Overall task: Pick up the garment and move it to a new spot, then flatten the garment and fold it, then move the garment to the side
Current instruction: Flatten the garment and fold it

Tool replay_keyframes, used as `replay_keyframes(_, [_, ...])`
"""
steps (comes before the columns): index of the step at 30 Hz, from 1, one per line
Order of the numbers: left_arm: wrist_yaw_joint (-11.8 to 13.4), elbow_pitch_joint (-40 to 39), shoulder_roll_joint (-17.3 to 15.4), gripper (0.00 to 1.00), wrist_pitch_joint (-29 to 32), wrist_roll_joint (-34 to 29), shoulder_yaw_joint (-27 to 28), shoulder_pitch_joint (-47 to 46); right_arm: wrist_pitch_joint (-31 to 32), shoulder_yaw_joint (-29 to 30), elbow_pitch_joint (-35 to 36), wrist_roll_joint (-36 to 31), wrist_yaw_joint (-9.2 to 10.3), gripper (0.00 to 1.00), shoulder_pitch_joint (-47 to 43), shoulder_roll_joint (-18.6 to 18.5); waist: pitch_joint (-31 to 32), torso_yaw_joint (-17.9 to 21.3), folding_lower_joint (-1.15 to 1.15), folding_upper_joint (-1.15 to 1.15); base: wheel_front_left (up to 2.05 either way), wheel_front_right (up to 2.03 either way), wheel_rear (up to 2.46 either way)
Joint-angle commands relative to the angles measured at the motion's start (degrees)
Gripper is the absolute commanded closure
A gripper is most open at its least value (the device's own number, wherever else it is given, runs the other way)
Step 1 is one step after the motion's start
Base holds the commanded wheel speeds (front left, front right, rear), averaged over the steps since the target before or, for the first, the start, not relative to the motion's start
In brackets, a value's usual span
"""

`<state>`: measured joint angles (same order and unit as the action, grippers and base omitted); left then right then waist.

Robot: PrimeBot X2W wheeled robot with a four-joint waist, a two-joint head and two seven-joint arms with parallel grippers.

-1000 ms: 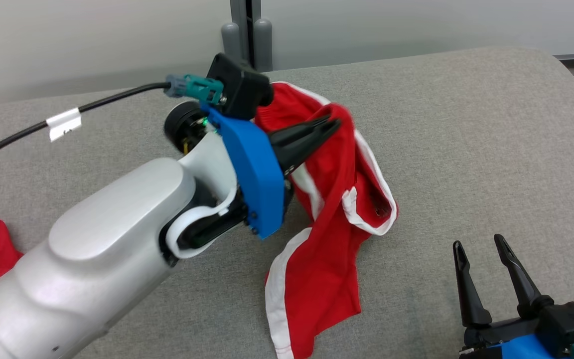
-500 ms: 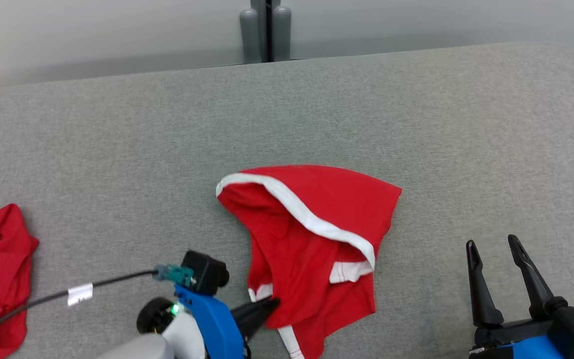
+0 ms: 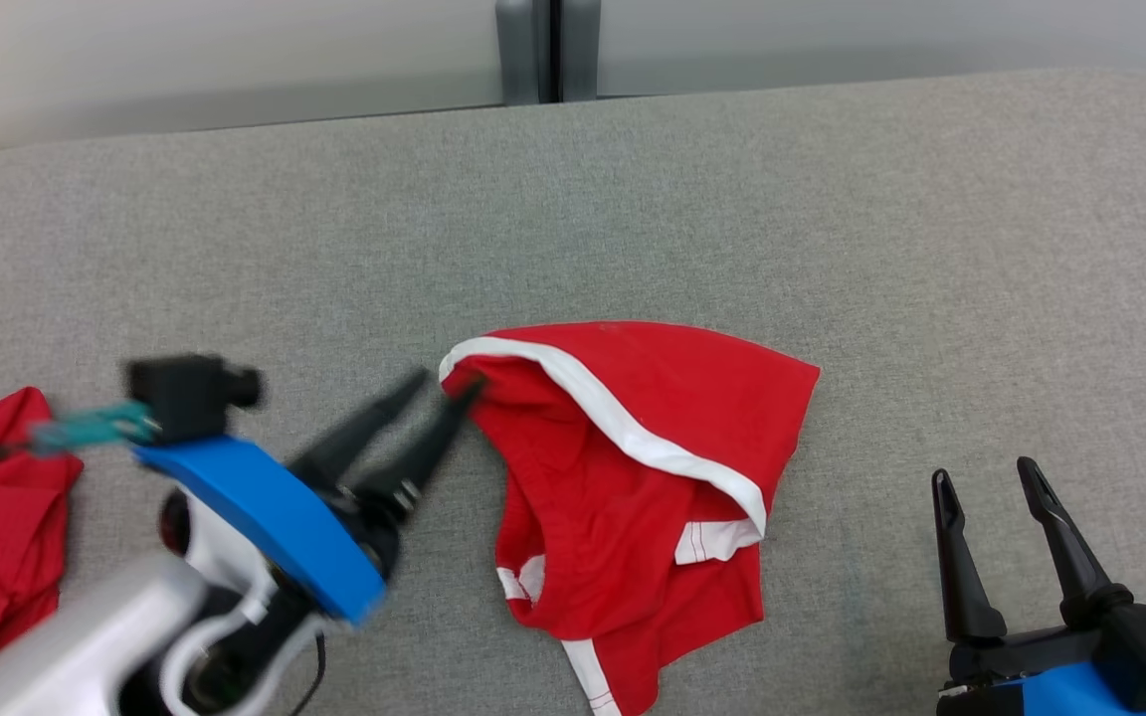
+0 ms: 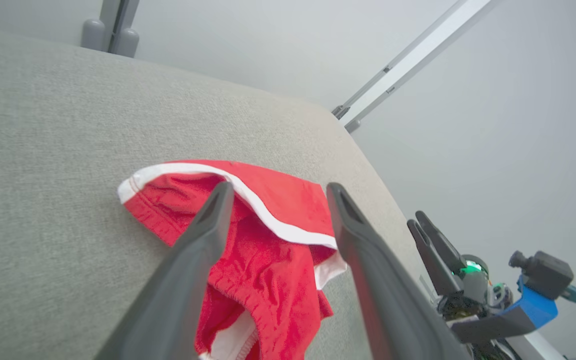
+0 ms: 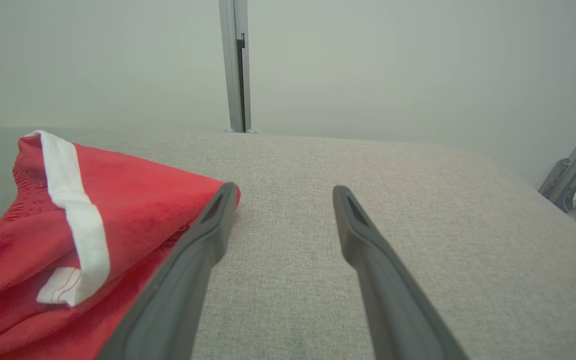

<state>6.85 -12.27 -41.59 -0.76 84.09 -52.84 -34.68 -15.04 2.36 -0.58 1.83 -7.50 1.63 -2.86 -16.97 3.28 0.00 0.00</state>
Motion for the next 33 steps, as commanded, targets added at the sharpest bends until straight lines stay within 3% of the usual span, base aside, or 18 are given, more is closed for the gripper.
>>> replay_keyframes(1, [-0.38,1.36,0.83,0.0,-0.66,3.1,1.42,0.38,-0.21,-0.04,0.29,-0.43,0.02,0.0,0.44,-0.07,-0.31,0.06,0.0,0.0,0.0,0.0,0.0])
replay_keyframes(5, [-4.5,10.67,4.99,0.0,0.59,20.49,10.3,1.65,-0.21,-0.82,0.24,-0.92,0.02,0.0,1.1,-0.07,-1.38,0.57,0.0,0.0,0.0,0.0,0.0])
replay_keyframes(8, [-5.74,18.32,7.64,0.0,4.39,27.07,12.37,-0.45,-0.21,-1.24,0.46,-1.37,0.02,0.0,1.91,-0.08,-2.41,1.41,0.0,0.0,0.0,0.0,0.0])
replay_keyframes(16, [-7.75,32.8,12.24,0.0,10.62,29.03,10.89,-4.91,-0.21,-0.61,1.18,-2.27,0.02,0.0,2.5,-0.06,-4.46,3.08,0.0,0.0,0.0,0.0,0.0])
replay_keyframes(24, [-9.67,37.76,14.5,0.0,14.85,32.45,11.71,-4.6,-0.21,-0.13,1.33,-1.75,0.02,0.0,1.19,-0.06,-4.86,3.02,0.0,0.0,0.0,0.0,0.0])
replay_keyframes(25, [-10.02,37.8,14.81,0.05,15.47,33.18,12.05,-4.43,-0.21,-0.1,1.22,-1.71,0.02,0.0,1.11,-0.07,-4.82,2.87,0.0,0.0,0.0,0.0,0.0])
replay_keyframes(26, [-10.3,37.77,15.12,0.33,15.85,33.98,12.51,-4.36,-0.21,-0.13,1.15,-1.74,0.02,0.0,1.02,-0.07,-4.76,2.71,0.0,0.0,0.0,0.0,0.0])
replay_keyframes(29, [-11.01,37.44,16.04,1.0,17.1,36.21,13.81,-4.07,-0.21,-0.36,0.97,-2.0,0.02,0.0,1.05,-0.06,-4.65,2.28,0.0,0.0,0.0,0.0,0.0])
replay_keyframes(33, [-12.07,36.78,16.12,1.0,18.35,35.91,13.83,-3.94,-0.21,-0.58,1.11,-2.34,0.02,0.0,1.72,-0.07,-4.58,1.93,0.0,0.0,0.0,0.0,0.0])
